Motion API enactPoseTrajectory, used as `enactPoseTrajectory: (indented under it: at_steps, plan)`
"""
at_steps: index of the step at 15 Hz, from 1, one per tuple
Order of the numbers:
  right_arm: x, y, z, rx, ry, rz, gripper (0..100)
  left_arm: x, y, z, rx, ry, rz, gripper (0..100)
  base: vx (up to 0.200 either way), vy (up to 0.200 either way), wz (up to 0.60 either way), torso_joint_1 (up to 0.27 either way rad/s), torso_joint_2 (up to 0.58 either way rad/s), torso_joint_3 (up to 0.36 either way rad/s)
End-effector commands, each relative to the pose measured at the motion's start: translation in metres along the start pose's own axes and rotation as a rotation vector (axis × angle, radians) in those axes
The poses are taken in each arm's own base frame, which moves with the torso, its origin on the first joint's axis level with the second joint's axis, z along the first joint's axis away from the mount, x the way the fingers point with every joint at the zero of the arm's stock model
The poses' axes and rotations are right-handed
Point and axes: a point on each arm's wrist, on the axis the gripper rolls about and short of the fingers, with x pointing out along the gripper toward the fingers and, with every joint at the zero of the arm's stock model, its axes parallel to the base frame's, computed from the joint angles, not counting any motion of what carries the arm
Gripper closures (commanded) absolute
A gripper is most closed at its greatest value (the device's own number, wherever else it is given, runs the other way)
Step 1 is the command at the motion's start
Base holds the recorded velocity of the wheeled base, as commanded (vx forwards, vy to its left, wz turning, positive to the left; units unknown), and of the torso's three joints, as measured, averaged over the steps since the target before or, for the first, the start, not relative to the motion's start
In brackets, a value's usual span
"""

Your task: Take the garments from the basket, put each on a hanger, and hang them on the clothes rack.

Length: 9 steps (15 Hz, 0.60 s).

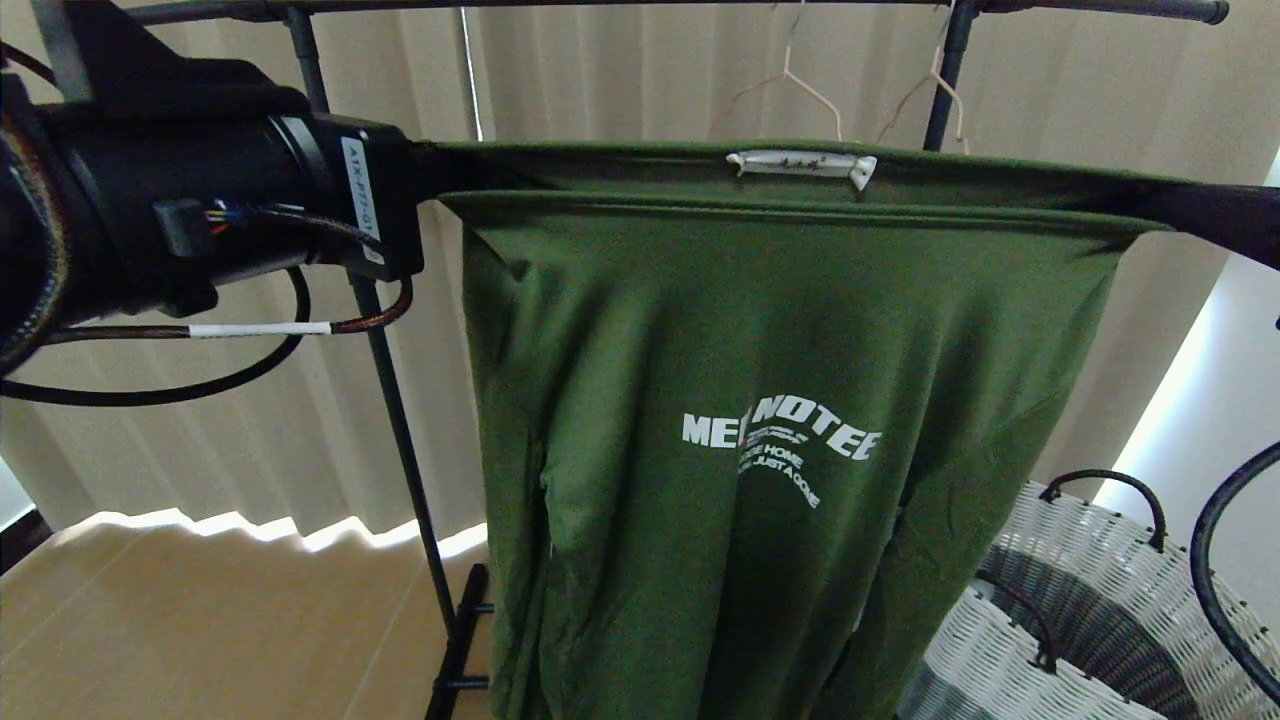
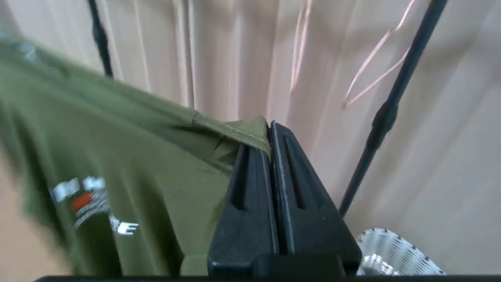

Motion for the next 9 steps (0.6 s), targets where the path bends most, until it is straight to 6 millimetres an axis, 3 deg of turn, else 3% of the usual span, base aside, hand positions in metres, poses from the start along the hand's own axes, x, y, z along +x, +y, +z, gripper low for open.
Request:
enactPoseTrajectory:
  at_steps: [1, 9]
  plan:
    - [-0.0104, 0.0027, 0.0000, -0.004, -0.018, 0.015, 100, 0.0067, -0.0013, -0.0053, 0.004, 0.022, 0.000, 100, 0.000, 0.000, 0.00, 0.000, 0.00, 0.000]
    - [-0.0102, 0.0036, 0.0024, -0.007, -0.033, 0.020, 100, 0.0081, -0.0010, -0.0128, 0.005, 0.056, 0.075, 100, 0.000, 0.000, 0.00, 0.000, 0.00, 0.000]
